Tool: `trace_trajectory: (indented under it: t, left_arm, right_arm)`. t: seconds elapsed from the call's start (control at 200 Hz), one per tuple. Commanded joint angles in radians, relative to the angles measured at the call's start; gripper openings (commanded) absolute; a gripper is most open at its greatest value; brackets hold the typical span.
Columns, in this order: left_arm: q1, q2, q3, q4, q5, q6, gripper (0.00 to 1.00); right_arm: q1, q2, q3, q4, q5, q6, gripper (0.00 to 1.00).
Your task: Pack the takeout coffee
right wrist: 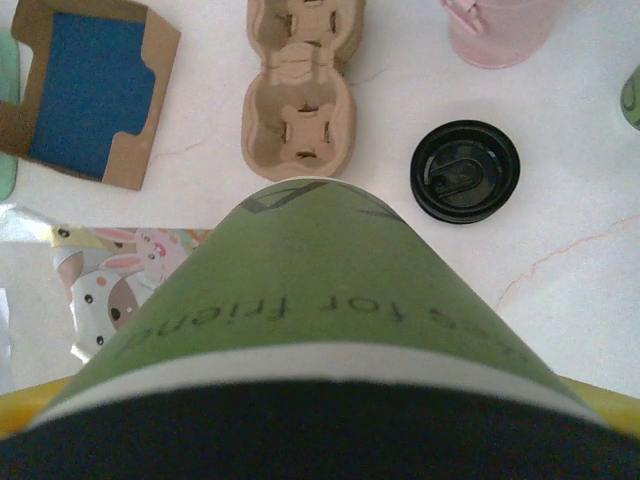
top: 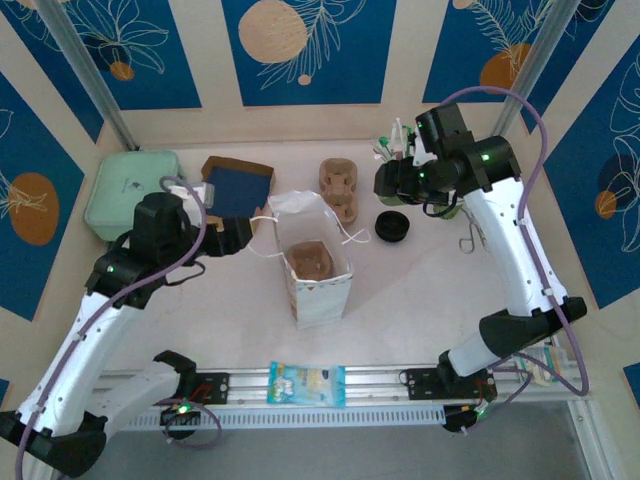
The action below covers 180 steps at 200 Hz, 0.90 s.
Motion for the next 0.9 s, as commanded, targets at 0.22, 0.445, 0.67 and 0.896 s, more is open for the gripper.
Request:
trace_trajectory:
  t: [0.22, 0.445, 0.67, 0.896]
  left_arm:
    - [-0.005, 0.094, 0.098, -0.005, 0.041, 0.063, 0.85]
    - [-0.024, 0.149, 0.131, 0.012, 0.063, 0.066, 0.84]
    - [-0.059, 0.209, 0.162, 0.015, 0.062, 0.082, 0.84]
    - [-0.085, 0.255, 0.174, 0.031, 0.062, 0.086, 0.84]
  right_arm:
    - [0.115, 0.03, 0.158, -0.094, 0.014, -0.042, 0.37]
    - [0.202, 0.065, 0.285, -0.149, 0.021, -0.056, 0.37]
    - [0.296, 0.119, 0.374, -0.174, -0.011, -0.071, 0.36]
    - [0.374, 0.196, 0.453, -0.226, 0.023, -0.052, 0.35]
